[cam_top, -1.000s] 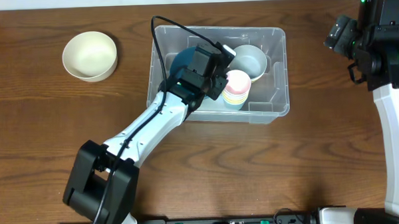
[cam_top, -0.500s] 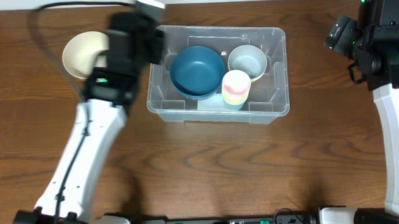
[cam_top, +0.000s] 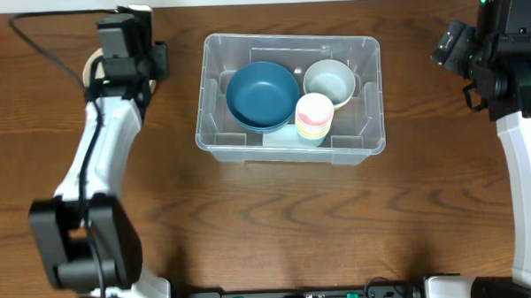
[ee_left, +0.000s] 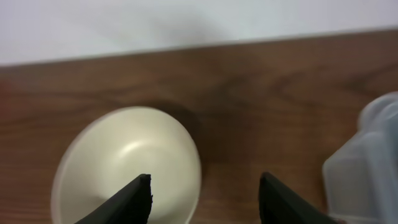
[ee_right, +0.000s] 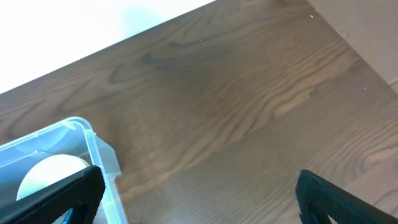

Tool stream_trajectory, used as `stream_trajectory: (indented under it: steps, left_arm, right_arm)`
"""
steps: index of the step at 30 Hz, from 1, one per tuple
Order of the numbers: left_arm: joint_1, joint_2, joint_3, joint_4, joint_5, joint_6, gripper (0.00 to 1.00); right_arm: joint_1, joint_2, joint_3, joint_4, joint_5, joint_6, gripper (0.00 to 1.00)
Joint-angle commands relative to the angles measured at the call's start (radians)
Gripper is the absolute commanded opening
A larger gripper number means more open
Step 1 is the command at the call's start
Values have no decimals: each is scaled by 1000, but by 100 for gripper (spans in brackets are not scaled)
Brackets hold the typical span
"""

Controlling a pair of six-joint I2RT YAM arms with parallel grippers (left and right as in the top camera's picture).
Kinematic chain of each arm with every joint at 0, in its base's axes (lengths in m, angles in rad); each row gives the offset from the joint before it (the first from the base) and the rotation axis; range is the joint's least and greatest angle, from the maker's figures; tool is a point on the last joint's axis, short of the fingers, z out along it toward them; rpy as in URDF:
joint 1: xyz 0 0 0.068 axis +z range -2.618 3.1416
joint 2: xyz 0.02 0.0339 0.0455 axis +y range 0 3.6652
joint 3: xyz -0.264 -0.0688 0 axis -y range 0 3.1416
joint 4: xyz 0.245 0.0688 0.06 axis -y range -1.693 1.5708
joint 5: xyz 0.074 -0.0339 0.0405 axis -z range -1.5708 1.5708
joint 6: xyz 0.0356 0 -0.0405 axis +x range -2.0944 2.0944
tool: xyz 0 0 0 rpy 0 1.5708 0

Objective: Pack container
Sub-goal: 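Move the left gripper to the cream bowl and grasp its rim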

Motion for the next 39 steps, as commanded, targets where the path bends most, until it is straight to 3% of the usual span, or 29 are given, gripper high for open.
stream_trajectory:
  steps: [1, 20, 27, 39]
  left_arm:
    - [2, 69, 10, 18, -5, -4, 56]
    - [53, 229, 8, 48, -5, -5, 55]
    - [55, 230, -6, 31, -5, -5, 44]
    - [55, 266, -8, 21, -5, -5, 42]
  right_arm:
    - [-4, 3, 6, 2, 7, 12, 99]
    - [-4, 3, 6, 2, 7, 11, 99]
    - [-4, 3, 6, 2, 7, 11, 99]
    - [-4, 3, 6, 2, 7, 11, 99]
